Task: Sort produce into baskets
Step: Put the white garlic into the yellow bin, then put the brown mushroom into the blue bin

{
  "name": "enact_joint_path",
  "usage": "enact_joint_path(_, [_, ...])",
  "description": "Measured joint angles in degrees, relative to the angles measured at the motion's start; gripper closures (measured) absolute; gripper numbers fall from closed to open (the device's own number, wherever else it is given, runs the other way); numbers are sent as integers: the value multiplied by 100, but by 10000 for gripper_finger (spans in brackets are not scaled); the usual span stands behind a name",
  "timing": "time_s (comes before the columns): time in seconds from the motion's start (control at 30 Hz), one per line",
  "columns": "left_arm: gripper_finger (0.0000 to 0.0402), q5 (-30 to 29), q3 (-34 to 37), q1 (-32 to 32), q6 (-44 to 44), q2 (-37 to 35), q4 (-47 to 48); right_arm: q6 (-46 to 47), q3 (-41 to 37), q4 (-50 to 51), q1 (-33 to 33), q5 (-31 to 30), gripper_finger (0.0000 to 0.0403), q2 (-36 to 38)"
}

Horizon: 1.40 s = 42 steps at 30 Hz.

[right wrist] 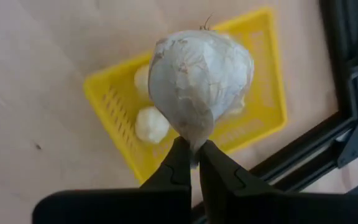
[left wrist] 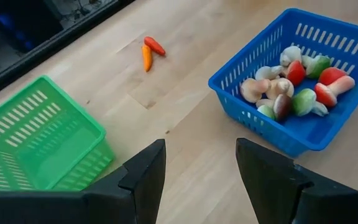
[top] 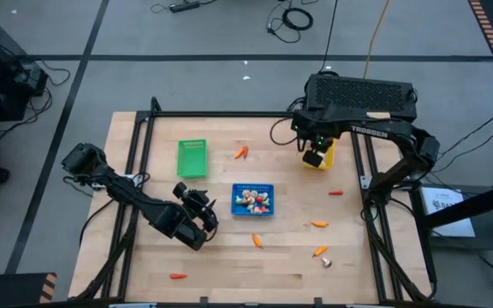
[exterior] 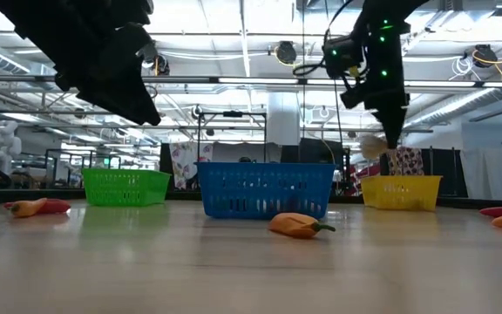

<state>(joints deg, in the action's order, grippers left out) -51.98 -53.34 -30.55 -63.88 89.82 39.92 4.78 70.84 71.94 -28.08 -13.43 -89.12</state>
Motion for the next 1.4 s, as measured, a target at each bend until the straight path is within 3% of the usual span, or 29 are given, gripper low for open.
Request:
enact_joint_path(0.17, [199, 79, 0, -32, 15, 0, -62, 3, -536, 9, 86, 33, 399, 52])
enact_joint_path(0.33, [199, 87, 0, -98, -9, 0, -61, -240, -1261, -717, 77, 28, 399, 48])
enact_joint_path(0.57, [199, -78, 0, -98, -11, 0, -113, -314, -1601, -1075, 76, -2, 396, 50])
enact_joint_path(0.9, [199, -305, -1, -98, 27, 0, -154, -376, -1599, -1025, 76, -6, 333, 52])
enact_joint_path(1.13, [199, -390, -2, -96, 147, 2, -177, -197, -1167, -459, 76, -17, 294, 52])
enact_joint_path(1.4, [199, -399, -2, -98, 286, 2, -210, 259, 33, 428, 304, -2, 298, 55])
